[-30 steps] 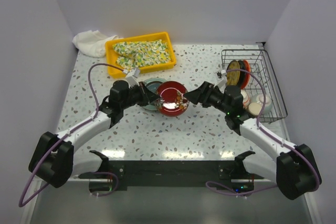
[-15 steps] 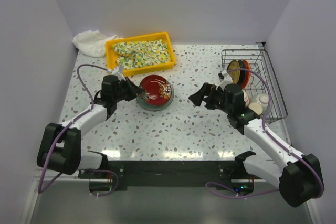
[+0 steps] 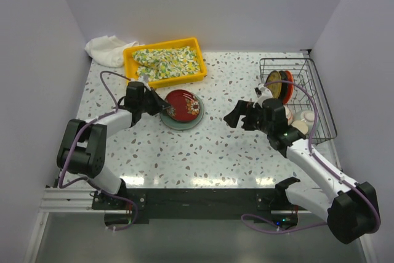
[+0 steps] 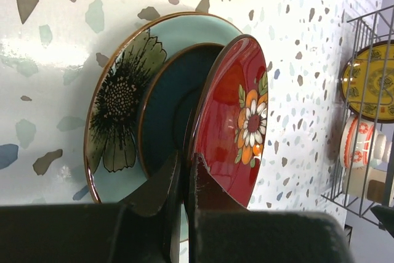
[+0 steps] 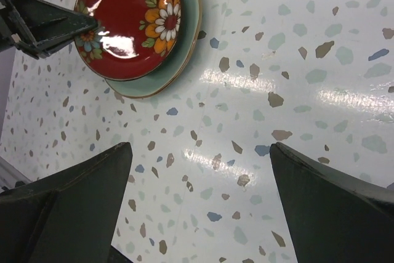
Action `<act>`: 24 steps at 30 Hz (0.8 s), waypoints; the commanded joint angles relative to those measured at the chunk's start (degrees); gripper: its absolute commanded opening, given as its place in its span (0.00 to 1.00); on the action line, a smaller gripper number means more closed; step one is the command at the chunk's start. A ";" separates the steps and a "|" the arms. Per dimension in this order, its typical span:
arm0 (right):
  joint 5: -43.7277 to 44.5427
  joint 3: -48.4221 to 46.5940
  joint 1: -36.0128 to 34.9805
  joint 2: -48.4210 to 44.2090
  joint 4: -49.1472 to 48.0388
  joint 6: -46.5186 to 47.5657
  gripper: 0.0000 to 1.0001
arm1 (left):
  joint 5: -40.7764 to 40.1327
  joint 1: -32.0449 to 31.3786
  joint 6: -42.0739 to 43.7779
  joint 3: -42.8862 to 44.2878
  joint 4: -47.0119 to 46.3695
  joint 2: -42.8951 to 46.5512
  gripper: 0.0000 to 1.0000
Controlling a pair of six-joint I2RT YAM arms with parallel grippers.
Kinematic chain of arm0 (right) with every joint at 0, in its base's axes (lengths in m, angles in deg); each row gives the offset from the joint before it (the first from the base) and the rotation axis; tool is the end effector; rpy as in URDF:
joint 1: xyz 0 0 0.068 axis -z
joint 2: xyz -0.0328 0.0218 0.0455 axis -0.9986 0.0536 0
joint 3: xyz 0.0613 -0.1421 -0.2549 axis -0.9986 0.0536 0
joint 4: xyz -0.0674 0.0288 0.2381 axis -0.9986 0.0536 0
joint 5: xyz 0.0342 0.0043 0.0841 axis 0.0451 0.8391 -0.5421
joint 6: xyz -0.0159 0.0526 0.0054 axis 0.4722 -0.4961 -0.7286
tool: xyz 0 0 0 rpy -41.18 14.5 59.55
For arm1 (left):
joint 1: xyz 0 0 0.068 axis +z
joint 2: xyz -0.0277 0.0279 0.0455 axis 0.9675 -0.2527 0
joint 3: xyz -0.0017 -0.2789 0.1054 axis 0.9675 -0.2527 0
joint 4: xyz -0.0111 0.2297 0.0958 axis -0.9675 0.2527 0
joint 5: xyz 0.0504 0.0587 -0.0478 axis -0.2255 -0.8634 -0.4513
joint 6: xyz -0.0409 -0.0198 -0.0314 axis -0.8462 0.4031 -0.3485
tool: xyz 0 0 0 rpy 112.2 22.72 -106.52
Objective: Unload the mixed dishes from the dish rack
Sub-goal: Place the plate at the center of the board.
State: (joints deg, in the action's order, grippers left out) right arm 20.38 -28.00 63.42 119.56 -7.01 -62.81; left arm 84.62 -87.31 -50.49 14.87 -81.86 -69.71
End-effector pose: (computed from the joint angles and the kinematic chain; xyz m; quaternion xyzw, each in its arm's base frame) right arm 0.1833 0.0865 0.2771 0.0196 0.8523 0.3034 0.4256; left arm 0.3092 -0.0772 0.2145 -0.1921 0.8627 -0.3363 0.3253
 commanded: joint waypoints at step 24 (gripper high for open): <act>3.17 -3.89 -0.05 -0.63 2.62 5.02 0.98 | -1.08 0.70 9.12 7.39 9.52 -0.56 0.63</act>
State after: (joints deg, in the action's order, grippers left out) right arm 21.58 -28.57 63.42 118.80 -5.33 -59.95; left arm 84.64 -86.94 -45.44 18.95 -73.73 -73.25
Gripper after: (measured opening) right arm 0.985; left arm 0.585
